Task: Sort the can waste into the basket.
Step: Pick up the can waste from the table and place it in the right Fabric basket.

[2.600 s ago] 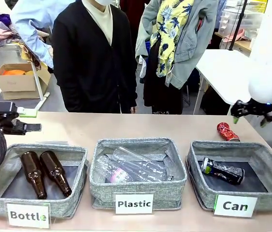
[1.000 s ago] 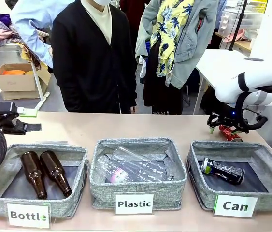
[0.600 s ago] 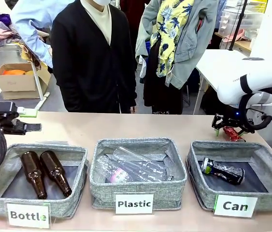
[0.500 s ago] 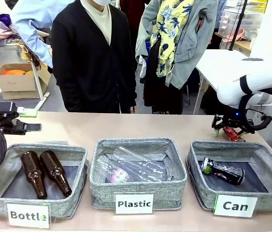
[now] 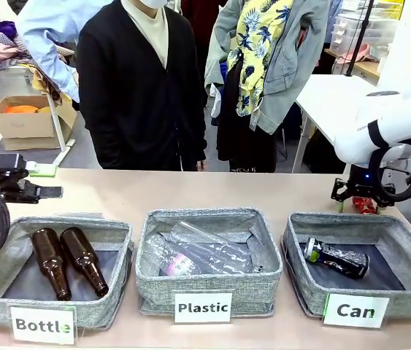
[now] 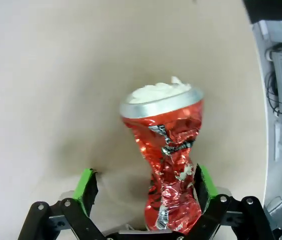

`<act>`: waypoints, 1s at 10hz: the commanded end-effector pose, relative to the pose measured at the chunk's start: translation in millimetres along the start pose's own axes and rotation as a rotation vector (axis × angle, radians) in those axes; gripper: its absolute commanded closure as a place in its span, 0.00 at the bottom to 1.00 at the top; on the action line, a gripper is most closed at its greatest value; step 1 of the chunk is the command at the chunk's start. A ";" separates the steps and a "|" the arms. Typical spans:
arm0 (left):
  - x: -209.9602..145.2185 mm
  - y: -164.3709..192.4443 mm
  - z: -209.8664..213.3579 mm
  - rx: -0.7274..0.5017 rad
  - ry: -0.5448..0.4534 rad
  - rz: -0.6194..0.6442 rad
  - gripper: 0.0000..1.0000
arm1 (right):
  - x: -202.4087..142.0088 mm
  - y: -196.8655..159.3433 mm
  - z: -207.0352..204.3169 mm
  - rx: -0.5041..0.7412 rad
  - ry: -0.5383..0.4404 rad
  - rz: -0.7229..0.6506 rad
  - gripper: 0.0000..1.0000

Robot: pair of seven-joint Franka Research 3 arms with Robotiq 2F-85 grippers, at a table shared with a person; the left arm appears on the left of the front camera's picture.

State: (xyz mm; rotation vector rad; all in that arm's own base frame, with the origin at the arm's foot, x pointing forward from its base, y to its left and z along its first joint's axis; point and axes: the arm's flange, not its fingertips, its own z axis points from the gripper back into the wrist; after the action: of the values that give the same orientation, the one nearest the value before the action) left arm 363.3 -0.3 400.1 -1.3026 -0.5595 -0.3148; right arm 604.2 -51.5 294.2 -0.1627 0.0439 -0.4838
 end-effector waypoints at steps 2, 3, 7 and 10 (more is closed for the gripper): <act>-4.7 -3.0 2.2 -0.006 0.011 -0.006 0.00 | -11.6 4.2 1.9 -0.042 -0.041 -0.014 0.00; -4.7 -3.0 2.2 -0.006 0.011 -0.006 0.00 | -11.4 6.3 -0.4 -0.025 -0.038 -0.009 0.00; -4.7 -3.0 2.2 -0.006 0.011 -0.006 0.00 | -12.2 7.4 -0.8 0.005 -0.028 0.000 0.00; -4.7 -3.0 2.2 -0.006 0.011 -0.006 0.00 | -13.5 9.3 -0.5 0.000 -0.008 0.024 0.91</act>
State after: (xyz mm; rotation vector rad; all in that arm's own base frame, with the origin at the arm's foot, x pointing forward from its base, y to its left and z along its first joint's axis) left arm 363.3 -0.3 400.1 -1.3026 -0.5596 -0.3148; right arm 602.5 -39.7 292.6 -0.1716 0.0343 -0.4593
